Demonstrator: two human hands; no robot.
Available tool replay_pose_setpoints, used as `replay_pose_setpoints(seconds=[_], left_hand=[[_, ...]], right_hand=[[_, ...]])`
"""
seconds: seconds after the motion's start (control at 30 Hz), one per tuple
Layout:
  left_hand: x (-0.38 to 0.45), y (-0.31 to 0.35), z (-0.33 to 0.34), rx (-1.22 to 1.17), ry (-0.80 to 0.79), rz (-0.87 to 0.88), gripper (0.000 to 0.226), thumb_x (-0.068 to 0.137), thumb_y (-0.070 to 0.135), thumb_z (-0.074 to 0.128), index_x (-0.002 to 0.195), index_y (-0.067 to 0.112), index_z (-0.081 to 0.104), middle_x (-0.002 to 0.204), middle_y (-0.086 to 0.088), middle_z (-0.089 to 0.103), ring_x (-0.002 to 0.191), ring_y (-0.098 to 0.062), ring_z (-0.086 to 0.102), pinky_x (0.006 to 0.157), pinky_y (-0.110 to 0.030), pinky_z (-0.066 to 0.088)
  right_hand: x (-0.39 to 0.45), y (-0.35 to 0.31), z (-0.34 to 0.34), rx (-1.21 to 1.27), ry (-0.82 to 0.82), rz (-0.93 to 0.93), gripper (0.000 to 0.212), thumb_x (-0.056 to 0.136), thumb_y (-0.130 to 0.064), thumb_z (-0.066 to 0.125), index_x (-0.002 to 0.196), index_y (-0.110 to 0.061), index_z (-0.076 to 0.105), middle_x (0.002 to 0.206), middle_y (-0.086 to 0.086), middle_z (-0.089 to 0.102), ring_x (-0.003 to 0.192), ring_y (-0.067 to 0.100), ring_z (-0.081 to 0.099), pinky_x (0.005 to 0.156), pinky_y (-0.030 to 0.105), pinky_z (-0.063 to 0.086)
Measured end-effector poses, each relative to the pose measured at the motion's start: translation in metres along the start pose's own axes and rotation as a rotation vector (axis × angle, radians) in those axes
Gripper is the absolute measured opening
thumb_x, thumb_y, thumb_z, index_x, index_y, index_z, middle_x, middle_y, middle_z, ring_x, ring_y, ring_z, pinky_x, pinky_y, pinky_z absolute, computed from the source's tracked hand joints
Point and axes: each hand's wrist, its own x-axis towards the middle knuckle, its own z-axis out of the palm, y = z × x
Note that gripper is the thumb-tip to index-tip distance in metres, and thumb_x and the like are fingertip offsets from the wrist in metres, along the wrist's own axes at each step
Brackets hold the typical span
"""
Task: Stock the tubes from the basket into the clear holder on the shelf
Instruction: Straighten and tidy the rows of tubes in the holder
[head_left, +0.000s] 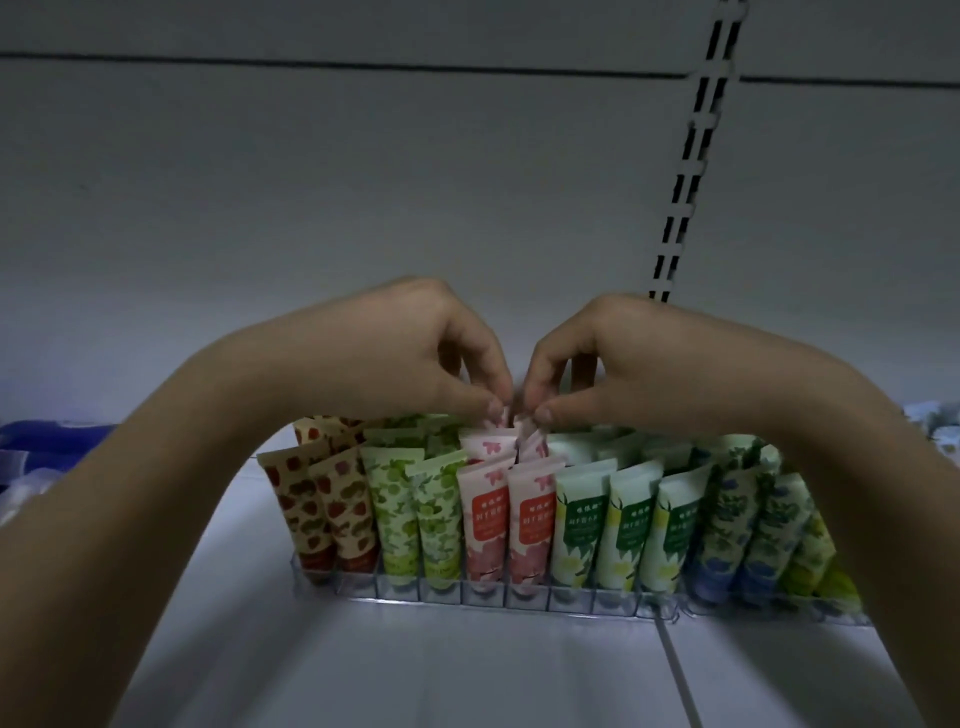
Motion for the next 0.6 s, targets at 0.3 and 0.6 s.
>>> replay_pose_setpoints(seconds=[0.3,0.6], left_hand=[[-0.002,-0.008,-0.006,-0.07,0.012,0.015,0.005,0.079,0.033,0.072,0.08,0.034,0.076,0.062,0.026,0.064,0.044,0.007,0.051,0.045,-0.003,0.036],[-0.004,0.003,0.003,-0.004,-0.128,0.03,0.005,0.072,0.044,0.074,0.076,0.043,0.075,0.072,0.022,0.069,0.063,0.0,0.06,0.057,-0.013,0.045]], right_hand=[[-0.005,-0.002,-0.007,0.083,-0.029,-0.009,0.004,0.079,-0.041,0.07,0.08,-0.04,0.073,0.073,-0.027,0.067,0.057,-0.002,0.062,0.051,0.011,0.046],[-0.008,-0.01,-0.002,0.055,-0.13,-0.036,0.003,0.079,-0.04,0.073,0.077,-0.038,0.074,0.064,-0.024,0.064,0.054,-0.003,0.057,0.048,0.01,0.042]])
